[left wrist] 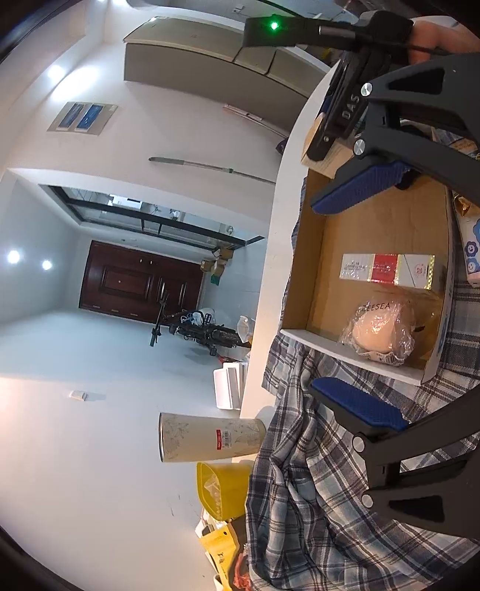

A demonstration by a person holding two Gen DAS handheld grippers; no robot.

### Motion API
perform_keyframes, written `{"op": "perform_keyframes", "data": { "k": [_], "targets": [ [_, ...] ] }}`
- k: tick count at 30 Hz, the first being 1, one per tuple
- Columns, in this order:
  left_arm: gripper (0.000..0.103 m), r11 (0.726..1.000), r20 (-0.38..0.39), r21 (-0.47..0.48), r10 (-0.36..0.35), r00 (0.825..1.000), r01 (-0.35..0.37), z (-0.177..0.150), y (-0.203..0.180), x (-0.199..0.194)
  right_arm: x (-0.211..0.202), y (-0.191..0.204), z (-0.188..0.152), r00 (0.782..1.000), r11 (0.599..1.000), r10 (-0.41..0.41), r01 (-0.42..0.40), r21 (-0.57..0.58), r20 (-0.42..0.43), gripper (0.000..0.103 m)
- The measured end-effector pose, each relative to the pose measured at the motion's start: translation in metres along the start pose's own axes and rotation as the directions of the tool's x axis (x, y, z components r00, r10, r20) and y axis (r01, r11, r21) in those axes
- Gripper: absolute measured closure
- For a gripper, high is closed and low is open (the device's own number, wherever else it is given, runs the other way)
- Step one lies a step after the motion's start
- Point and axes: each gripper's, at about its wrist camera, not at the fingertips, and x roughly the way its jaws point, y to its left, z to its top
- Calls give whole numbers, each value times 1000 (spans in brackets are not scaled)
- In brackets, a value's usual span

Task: Organize objects
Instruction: 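Lower the beige square box into the cardboard box and open the right tool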

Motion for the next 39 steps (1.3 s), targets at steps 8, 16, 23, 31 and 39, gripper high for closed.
{"op": "perform_keyframes", "data": {
  "k": [8,16,23,31,39],
  "targets": [
    [12,999,-5,50,-10,1000,11,-4,-11,1,8,7,-4,1000,1000,-5,4,-21,-28,52],
    [12,998,-8,59,-10,1000,11,-4,-12,0,21,2,-8,997,1000,15,-16,-2,-76,52],
    [12,998,-14,59,-11,1000,12,-5,-12,0,20,4,-9,997,1000,-1,0,-20,-79,51],
    [12,998,-14,59,-10,1000,11,-5,-12,0,18,6,-8,996,998,-47,44,-35,-77,43],
    [12,998,-15,59,-12,1000,13,-5,-13,0,22,6,-10,993,997,-67,63,-48,-98,37]
  ]
}}
